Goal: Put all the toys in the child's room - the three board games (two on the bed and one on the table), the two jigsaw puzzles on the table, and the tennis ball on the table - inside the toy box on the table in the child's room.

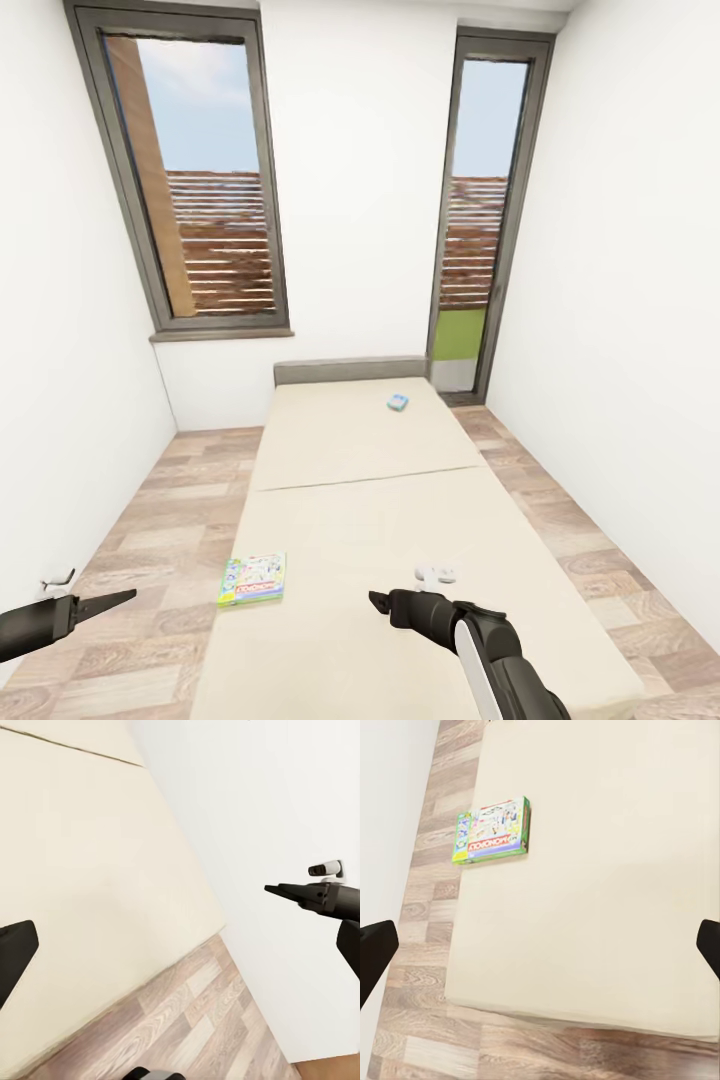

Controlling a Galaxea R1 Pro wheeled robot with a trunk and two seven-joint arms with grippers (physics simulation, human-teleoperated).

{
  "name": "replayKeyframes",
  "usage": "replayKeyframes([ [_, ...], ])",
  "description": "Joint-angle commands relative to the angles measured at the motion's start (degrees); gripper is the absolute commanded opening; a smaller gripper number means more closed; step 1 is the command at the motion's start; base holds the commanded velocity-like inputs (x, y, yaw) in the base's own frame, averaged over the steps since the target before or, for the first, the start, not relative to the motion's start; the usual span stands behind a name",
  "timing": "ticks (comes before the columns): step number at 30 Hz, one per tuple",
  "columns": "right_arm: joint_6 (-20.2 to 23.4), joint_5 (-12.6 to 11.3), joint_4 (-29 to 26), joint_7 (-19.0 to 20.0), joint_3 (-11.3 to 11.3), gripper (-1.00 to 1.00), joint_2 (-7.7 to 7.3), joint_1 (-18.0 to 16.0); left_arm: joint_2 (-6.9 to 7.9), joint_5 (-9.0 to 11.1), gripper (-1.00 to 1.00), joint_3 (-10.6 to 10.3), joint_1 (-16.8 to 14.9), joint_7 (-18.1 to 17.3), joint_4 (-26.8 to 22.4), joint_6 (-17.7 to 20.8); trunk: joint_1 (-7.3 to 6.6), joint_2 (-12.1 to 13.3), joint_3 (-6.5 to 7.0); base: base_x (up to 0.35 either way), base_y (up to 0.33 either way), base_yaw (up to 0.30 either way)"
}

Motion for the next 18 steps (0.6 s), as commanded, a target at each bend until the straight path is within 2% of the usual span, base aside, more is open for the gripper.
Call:
replayKeyframes([
  [1,0.3,-0.5,-0.1,-0.1,0.0,1.00,0.01,0.0,0.00,0.0,1.00,0.0,0.0,-0.2,0.0,0.6,0.05,-0.1,-0.07,0.178,0.003,0.014],
  [6,0.3,-0.5,0.0,-0.2,0.0,1.00,0.01,0.0,0.00,0.0,1.00,0.2,0.0,-0.2,0.0,0.6,0.05,-0.1,-0.07,0.100,0.002,0.088],
  [18,0.3,-0.5,0.0,-0.2,0.0,1.00,0.01,0.0,0.00,0.0,1.00,0.8,0.0,-0.2,0.0,0.6,0.05,-0.1,-0.07,0.023,0.004,0.189],
])
